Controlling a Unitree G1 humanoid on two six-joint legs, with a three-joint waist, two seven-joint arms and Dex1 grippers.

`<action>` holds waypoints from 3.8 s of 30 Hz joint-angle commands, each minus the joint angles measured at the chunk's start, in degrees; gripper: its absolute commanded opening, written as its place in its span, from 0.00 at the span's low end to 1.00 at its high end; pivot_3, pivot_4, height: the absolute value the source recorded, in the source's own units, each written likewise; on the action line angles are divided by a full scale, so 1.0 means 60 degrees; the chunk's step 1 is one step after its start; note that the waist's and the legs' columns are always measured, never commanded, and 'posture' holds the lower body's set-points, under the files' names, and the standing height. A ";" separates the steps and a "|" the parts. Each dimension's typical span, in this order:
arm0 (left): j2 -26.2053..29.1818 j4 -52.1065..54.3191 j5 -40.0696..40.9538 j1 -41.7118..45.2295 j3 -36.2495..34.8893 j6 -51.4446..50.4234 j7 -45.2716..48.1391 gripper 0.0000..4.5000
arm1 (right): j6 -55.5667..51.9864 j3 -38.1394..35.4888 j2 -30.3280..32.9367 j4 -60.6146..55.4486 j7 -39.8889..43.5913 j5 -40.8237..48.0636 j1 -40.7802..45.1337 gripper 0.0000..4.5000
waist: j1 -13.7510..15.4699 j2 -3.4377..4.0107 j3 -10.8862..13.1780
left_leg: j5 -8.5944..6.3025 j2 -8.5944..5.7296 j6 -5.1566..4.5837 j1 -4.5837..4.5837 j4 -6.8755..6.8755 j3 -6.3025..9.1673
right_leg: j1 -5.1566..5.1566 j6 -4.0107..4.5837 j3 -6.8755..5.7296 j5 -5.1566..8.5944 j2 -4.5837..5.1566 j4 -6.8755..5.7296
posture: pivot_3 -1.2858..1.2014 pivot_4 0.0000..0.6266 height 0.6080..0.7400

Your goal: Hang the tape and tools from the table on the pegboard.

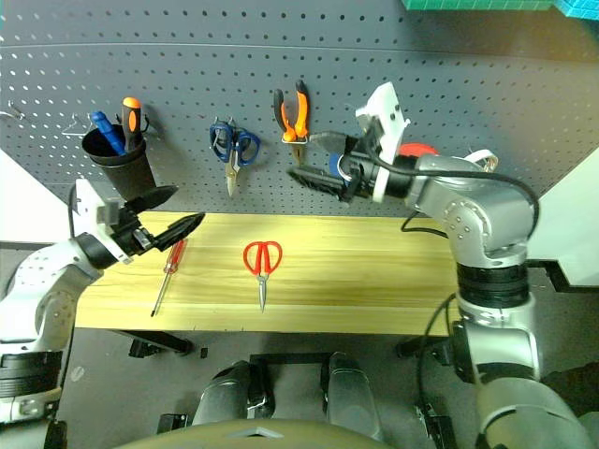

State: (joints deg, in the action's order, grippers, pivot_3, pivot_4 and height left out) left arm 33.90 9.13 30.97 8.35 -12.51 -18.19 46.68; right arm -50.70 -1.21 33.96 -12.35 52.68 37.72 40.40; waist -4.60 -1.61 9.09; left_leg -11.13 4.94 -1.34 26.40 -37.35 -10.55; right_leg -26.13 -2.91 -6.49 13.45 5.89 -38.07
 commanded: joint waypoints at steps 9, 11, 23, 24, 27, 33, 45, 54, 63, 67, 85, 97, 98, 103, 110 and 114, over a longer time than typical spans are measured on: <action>-0.1651 0.1341 -0.2345 -0.0090 0.1767 -0.2535 -0.4256 1.00 | 0.2622 0.2193 0.0850 0.1757 0.3278 -0.1511 -0.0885 0.98 | 0.0177 -0.0002 -0.0002 | -0.0012 -0.0006 -0.0018 0.0001 -0.0018 0.0007 | 0.0015 0.0000 -0.0003 0.0001 0.0007 0.0010 | 0.50 0.22 0.92; -0.1789 0.1493 -0.2859 -0.0158 0.2278 -0.2790 -0.4702 1.00 | 0.3276 0.2348 0.0755 0.2407 0.3514 -0.1891 -0.0814 0.98 | 0.0164 0.0000 0.0000 | -0.0011 -0.0001 -0.0017 0.0001 -0.0017 0.0007 | 0.0010 0.0001 -0.0002 0.0001 0.0002 0.0008 | 0.50 0.24 0.92; -0.4129 0.2124 -0.3079 0.0506 0.2993 -0.7352 -0.6984 1.00 | 0.5686 0.2460 0.0333 0.5638 0.3799 -0.3729 -0.0137 0.98 | 0.0379 0.0077 0.0449 | -0.0032 0.0019 -0.0053 -0.0001 -0.0079 0.0027 | 0.0044 0.0032 -0.0003 0.0020 0.0026 0.0006 | 0.49 0.47 0.92; -0.4351 0.2093 -0.3143 0.0530 0.3030 -0.7490 -0.7159 1.00 | 0.5798 0.2438 0.0377 0.5820 0.3896 -0.3786 -0.0044 0.98 | 0.0372 0.0086 0.0535 | -0.0036 0.0023 -0.0060 -0.0002 -0.0090 0.0029 | 0.0049 0.0033 -0.0003 0.0020 0.0027 0.0004 | 0.49 0.48 0.92; -0.4970 0.1984 -0.3270 0.0601 0.3110 -0.8168 -0.7648 1.00 | 0.6031 0.2529 0.0617 0.6269 0.4303 -0.4049 0.0235 0.98 | 0.0369 0.0090 0.0779 | -0.0038 0.0022 -0.0064 -0.0005 -0.0098 0.0030 | 0.0060 0.0034 -0.0003 0.0020 0.0034 0.0004 | 0.48 0.52 0.92; -0.5692 0.1778 -0.3750 0.0642 0.3172 -0.8751 -0.8439 1.00 | 0.6463 0.2550 0.0613 0.7113 0.4728 -0.4505 0.0821 0.98 | 0.0328 0.0098 0.1240 | -0.0039 0.0017 -0.0072 -0.0002 -0.0110 0.0031 | 0.0059 0.0034 -0.0004 0.0020 0.0072 -0.0001 | 0.48 0.60 0.92; -0.6397 0.0408 -0.4169 0.1644 0.2829 -0.8427 -0.8807 1.00 | 0.6762 0.2375 0.0634 0.7303 0.4547 -0.4867 0.0636 0.98 | 0.0329 0.0086 0.1892 | -0.0043 -0.0010 -0.0102 0.0003 -0.0116 0.0021 | 0.0059 0.0002 -0.0008 0.0006 0.0116 -0.0002 | 0.46 0.68 0.92; -0.6550 -0.0789 -0.4564 0.2398 0.3121 -0.9093 -0.8962 1.00 | 0.6550 0.2191 0.0744 0.6872 0.4371 -0.4915 0.0331 0.98 | 0.0287 0.0114 0.2026 | -0.0043 -0.0014 -0.0106 0.0000 -0.0115 0.0014 | 0.0060 -0.0008 -0.0008 0.0003 0.0127 -0.0002 | 0.45 0.68 0.92; -0.7557 -0.0632 -0.4688 0.2531 0.2212 -1.0159 -0.9389 1.00 | 0.6665 0.2150 0.0801 0.6816 0.4272 -0.5067 0.0241 0.98 | 0.0264 0.0113 0.2030 | -0.0051 -0.0021 -0.0114 0.0003 -0.0109 0.0013 | 0.0061 0.0004 -0.0008 0.0020 0.0140 0.0008 | 0.45 0.68 0.92; -0.7678 -0.0386 -0.4984 0.2241 0.2360 -1.0151 -0.9743 1.00 | 0.6801 0.2148 0.0721 0.7033 0.4164 -0.5159 0.0394 0.98 | 0.0156 0.0108 0.2033 | -0.0054 -0.0022 -0.0115 0.0003 -0.0102 0.0012 | 0.0059 -0.0014 -0.0009 0.0015 0.0141 0.0011 | 0.44 0.68 0.92; -0.8029 -0.0156 -0.5240 0.1886 0.1805 -0.9827 -1.0461 0.06 | 0.6787 0.1952 0.0668 0.7146 0.4236 -0.5060 0.0625 1.00 | 0.0068 0.0104 0.2047 | -0.0068 -0.0024 -0.0091 0.0030 -0.0076 0.0005 | 0.0012 -0.0004 -0.0006 0.0023 0.0142 0.0020 | 0.45 0.64 0.92; -0.6233 0.1769 -0.4629 0.1875 0.2160 -1.1614 -0.8862 0.06 | 0.5754 0.1369 0.0709 0.5323 0.5009 -0.3793 0.0300 1.00 | 0.0093 0.0107 0.2042 | -0.0056 -0.0031 -0.0074 0.0069 -0.0008 -0.0004 | -0.0044 -0.0042 -0.0009 0.0009 0.0135 0.0051 | 0.46 0.54 0.92; -0.6030 0.1911 -0.4544 0.1878 0.2211 -1.1777 -0.8677 0.06 | 0.5693 0.1361 0.0710 0.5193 0.5027 -0.3752 0.0279 1.00 | 0.0093 0.0107 0.2041 | -0.0054 -0.0032 -0.0071 0.0068 -0.0002 -0.0005 | -0.0045 -0.0046 -0.0009 0.0006 0.0133 0.0056 | 0.46 0.53 0.92; -0.3661 0.2798 -0.3421 0.1978 0.3002 -1.2359 -0.7021 0.06 | 0.5503 0.1342 0.0728 0.4492 0.5174 -0.3485 0.0219 1.00 | 0.0100 0.0110 0.2033 | -0.0011 -0.0033 0.0000 0.0080 0.0023 -0.0001 | -0.0059 -0.0047 -0.0018 0.0005 0.0126 0.0063 | 0.48 0.46 0.92; -0.2339 0.4404 -0.3080 0.2060 0.2698 -1.2130 -0.6347 0.06 | 0.5594 0.1280 0.0637 0.4317 0.5245 -0.3239 0.0426 1.00 | 0.0134 0.0086 0.1975 | 0.0005 -0.0041 0.0011 0.0140 0.0012 0.0005 | -0.0077 -0.0079 -0.0034 -0.0020 0.0130 0.0105 | 0.49 0.37 0.92; -0.2208 0.5491 -0.2865 0.1729 0.2296 -1.1984 -0.6032 0.06 | 0.5535 0.1182 0.0576 0.4188 0.5334 -0.2955 0.0649 1.00 | 0.0163 0.0070 0.1881 | 0.0016 -0.0054 -0.0006 0.0163 0.0013 0.0005 | -0.0085 -0.0096 -0.0041 -0.0030 0.0113 0.0124 | 0.50 0.32 0.92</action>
State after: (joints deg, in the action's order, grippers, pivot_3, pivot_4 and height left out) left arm 20.41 37.85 12.98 19.89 2.36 -91.44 9.62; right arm -17.77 8.00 37.16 15.39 83.91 18.07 42.85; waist -3.62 -1.19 20.38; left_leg -11.03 4.61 -1.37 27.38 -37.27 -10.53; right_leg -26.64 -3.51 -6.73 13.26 6.56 -37.30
